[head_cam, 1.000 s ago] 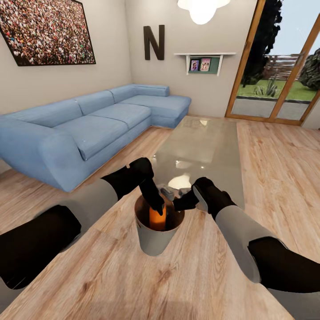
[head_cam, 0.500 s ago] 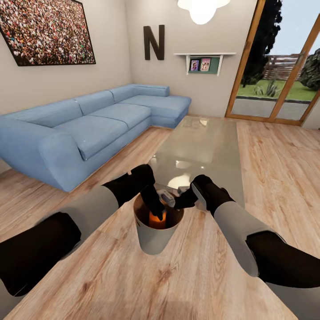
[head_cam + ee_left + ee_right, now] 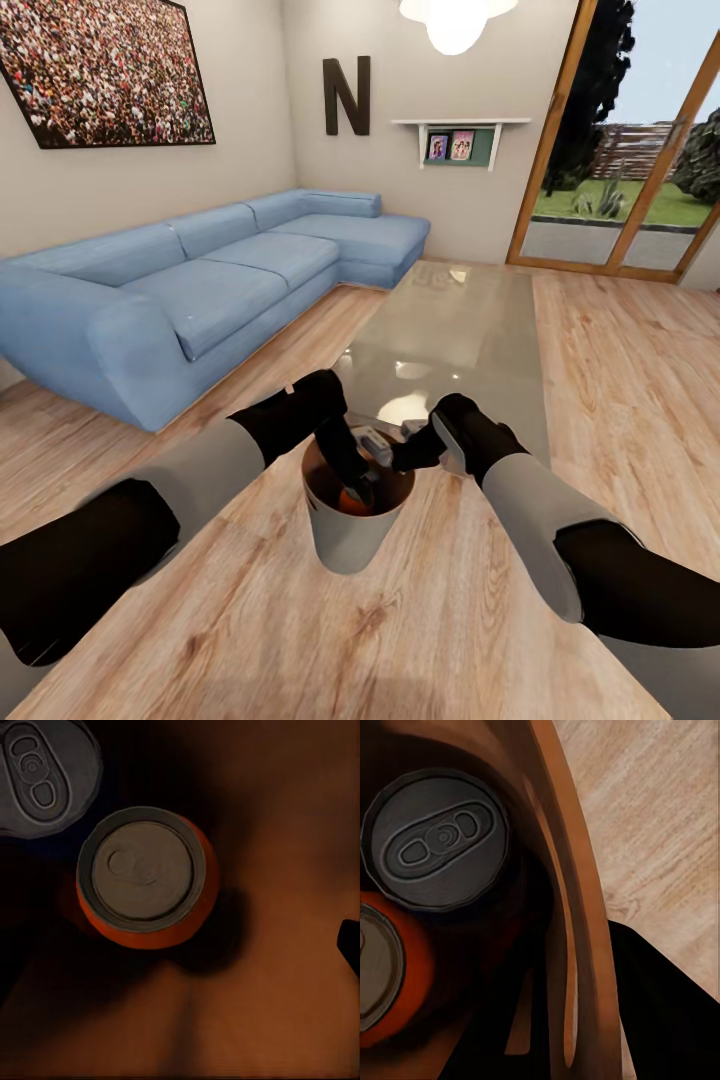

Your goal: Put the three can of soda from the living room inside the tash can in the kitchen.

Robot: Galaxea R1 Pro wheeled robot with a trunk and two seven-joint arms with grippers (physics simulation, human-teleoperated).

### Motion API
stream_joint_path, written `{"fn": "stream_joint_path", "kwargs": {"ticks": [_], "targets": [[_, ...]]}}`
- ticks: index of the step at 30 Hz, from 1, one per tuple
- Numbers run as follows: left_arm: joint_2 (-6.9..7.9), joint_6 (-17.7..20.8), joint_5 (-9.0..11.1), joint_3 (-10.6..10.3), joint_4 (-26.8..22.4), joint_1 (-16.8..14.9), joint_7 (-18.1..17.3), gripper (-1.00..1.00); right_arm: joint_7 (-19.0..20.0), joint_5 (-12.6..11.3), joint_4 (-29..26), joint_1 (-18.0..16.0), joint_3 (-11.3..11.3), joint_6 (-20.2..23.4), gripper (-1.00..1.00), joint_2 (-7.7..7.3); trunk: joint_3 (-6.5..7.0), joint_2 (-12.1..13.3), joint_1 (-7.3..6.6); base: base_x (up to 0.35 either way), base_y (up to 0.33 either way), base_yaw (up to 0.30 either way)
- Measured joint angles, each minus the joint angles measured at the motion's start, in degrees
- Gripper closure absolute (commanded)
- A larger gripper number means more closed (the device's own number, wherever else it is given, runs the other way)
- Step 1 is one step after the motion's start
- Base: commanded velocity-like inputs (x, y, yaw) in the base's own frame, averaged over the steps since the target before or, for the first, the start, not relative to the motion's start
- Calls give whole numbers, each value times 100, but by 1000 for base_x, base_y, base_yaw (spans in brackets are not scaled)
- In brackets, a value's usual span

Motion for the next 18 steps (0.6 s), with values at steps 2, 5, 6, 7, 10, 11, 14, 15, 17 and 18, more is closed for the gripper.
{"fn": "stream_joint_path", "kwargs": {"ticks": [2,5,6,7,10,11,14,15,17,18], "targets": [[34,0,13,-2,-48,0,-40,-100,0,-9,1,0,-7,1,100,-19,0,0,0,0,0,0],[60,0,33,22,-223,-1,-77,-100,0,-9,5,0,-10,2,100,-33,0,0,0,0,0,0],[69,0,35,29,-297,-2,-106,-100,0,-13,6,2,-9,2,100,-37,0,0,0,0,0,0],[87,0,30,35,-377,-2,-150,-100,0,-13,7,1,-8,3,100,-40,0,0,0,0,0,0],[654,-4,2,66,-999,-14,-686,-100,0,-11,9,7,4,3,100,-56,0,0,0,0,0,0],[852,-2,15,72,-1212,-25,-837,-100,0,-1,9,10,10,2,100,-59,0,0,0,0,0,0],[1079,0,35,82,-1483,-36,-1012,-100,0,15,9,14,18,-1,100,-61,0,0,0,0,0,0],[1192,0,39,87,-1614,-40,-1088,-100,3,7,9,15,20,0,100,-61,0,0,0,0,0,0],[1307,0,49,94,-1738,-45,-1161,-100,2,-17,9,16,18,4,100,-61,0,0,0,0,0,0],[1343,0,52,107,-1766,-47,-1176,-100,4,-20,9,17,18,5,100,-61,0,0,0,0,0,0]]}}
